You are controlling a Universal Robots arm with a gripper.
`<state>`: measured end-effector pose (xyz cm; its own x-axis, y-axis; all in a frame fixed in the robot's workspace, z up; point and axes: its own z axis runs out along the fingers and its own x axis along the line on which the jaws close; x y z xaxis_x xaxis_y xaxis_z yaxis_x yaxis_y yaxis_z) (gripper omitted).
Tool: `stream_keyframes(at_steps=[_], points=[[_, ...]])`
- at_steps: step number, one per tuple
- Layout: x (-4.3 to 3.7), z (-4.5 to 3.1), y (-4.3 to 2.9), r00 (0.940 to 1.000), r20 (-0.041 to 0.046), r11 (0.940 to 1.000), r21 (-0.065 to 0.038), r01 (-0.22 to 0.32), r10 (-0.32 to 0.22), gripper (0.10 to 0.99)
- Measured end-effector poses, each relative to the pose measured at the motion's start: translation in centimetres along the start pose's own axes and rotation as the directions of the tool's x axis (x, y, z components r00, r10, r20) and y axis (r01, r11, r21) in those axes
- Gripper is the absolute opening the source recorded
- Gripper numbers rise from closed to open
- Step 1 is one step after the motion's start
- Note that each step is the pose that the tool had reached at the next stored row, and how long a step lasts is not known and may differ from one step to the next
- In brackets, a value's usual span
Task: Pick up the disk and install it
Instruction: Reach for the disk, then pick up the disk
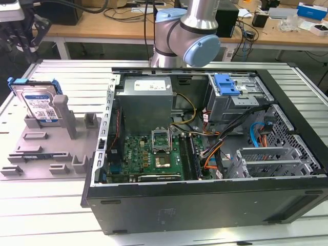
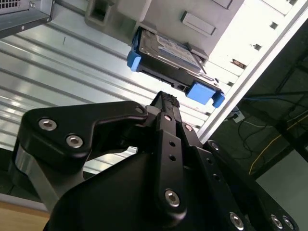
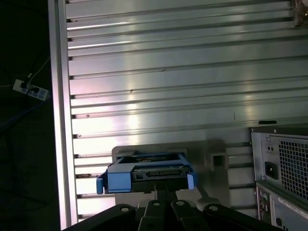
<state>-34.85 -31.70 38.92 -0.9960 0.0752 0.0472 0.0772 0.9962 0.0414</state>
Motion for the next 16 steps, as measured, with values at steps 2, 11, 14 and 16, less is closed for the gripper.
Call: stream_keyframes(at_steps=[2,11,14,16], points=[[0.07,0.00,0.00,1.0000,-0.0025,1.0000,0.000,0.000,0.000,0.106],[0.20,0.01,-0.01,1.0000,-0.0071,1.0000,0.001,0.000,0.000,0.106],[0.23,0.01,-0.01,1.0000,-0.0083,1.0000,0.001,0.000,0.000,0.106],[0.24,0.01,-0.01,1.0000,-0.0083,1.0000,0.001,0.000,0.000,0.106]])
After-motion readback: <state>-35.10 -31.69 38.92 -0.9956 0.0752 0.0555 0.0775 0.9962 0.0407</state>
